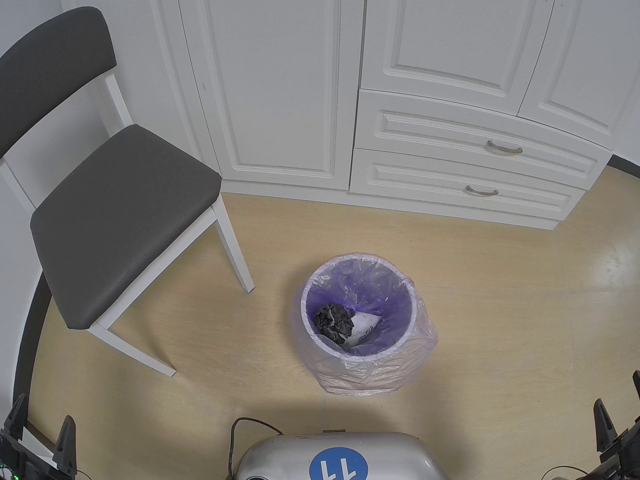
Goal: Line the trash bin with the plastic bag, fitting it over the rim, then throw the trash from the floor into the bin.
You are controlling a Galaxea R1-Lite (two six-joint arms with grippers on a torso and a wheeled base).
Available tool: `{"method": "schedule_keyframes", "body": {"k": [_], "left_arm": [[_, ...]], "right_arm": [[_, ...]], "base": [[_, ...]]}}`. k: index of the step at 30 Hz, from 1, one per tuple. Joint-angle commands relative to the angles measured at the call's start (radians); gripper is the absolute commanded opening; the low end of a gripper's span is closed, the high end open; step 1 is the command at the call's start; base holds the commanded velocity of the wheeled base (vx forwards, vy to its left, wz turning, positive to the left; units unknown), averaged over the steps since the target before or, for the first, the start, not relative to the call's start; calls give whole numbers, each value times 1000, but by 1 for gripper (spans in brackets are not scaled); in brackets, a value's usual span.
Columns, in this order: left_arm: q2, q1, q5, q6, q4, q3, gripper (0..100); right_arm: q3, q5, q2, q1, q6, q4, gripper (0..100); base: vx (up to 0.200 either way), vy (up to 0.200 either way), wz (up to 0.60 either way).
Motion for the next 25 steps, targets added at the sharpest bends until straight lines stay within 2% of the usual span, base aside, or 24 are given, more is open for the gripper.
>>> {"method": "schedule_keyframes", "body": {"k": [1, 7, 25], "left_arm": [[-12, 0, -1, 3, 1, 18, 100], [-12, 0, -2, 9, 1, 18, 100], [-12, 0, 1, 7, 1, 18, 100]], "right_arm": [[18, 23, -13, 0, 17, 35, 100], [18, 13, -13, 1, 59, 46, 100], [18, 5, -13, 1, 62, 46, 100]], "base": [[0, 0, 0], [0, 0, 0], [0, 0, 0]]}}
